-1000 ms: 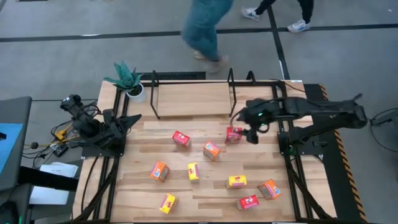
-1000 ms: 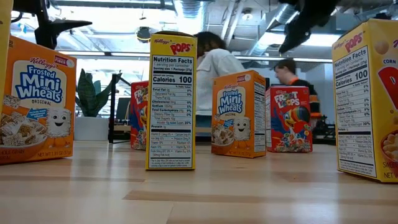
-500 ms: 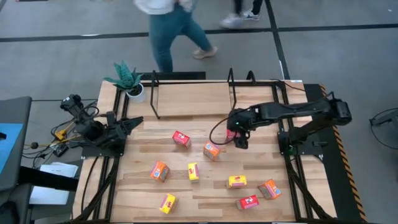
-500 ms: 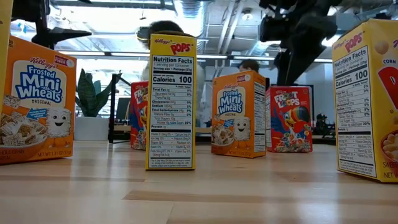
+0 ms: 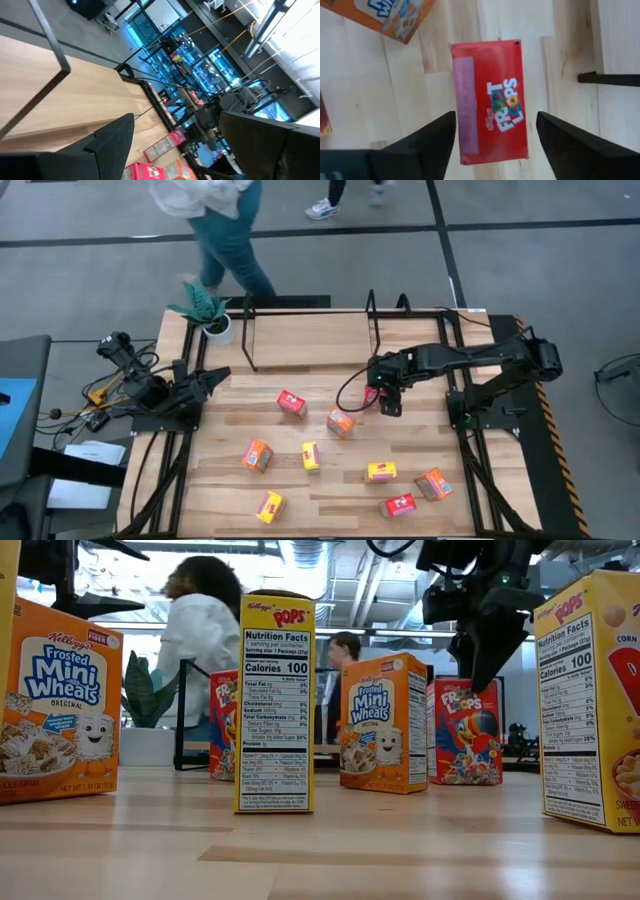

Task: Stack cereal on shelf
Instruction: Put the top right red cereal box on the shelf

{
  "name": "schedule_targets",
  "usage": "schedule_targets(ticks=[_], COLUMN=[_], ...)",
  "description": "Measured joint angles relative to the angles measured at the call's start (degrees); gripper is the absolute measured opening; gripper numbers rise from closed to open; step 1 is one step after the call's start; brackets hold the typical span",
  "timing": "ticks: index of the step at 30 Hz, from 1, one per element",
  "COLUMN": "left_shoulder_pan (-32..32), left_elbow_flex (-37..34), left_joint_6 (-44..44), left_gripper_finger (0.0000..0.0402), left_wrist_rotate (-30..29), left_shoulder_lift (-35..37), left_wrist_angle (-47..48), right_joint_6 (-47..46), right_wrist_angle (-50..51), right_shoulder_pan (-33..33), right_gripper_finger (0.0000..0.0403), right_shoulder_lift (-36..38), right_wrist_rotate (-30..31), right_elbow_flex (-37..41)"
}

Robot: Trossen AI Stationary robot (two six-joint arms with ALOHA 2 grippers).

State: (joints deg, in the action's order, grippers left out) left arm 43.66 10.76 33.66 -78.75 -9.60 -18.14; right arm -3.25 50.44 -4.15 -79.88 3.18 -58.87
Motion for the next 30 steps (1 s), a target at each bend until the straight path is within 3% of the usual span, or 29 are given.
schedule_targets(ticks=[20, 30], left_shoulder_pan=[0.0, 0.0], left_elbow_flex=[0.0, 0.0], left_joint_6=[0.5, 0.5], left_gripper_finger=[0.0286, 0.0286], left_wrist_rotate=[-0.2, -0.2], left_shoulder_lift=[0.0, 0.0], left_wrist_angle=[0.8, 0.8], right_joint_6=[3.8, 3.9], right_wrist_angle=[0.1, 2.1], right_shoulder_pan=[0.0, -0.4], right_gripper_finger=[0.0151, 0.0155], right_shoulder_lift=[0.0, 0.0], right_wrist_rotate=[-0.5, -1.7], right_elbow_flex=[0.4, -8.2])
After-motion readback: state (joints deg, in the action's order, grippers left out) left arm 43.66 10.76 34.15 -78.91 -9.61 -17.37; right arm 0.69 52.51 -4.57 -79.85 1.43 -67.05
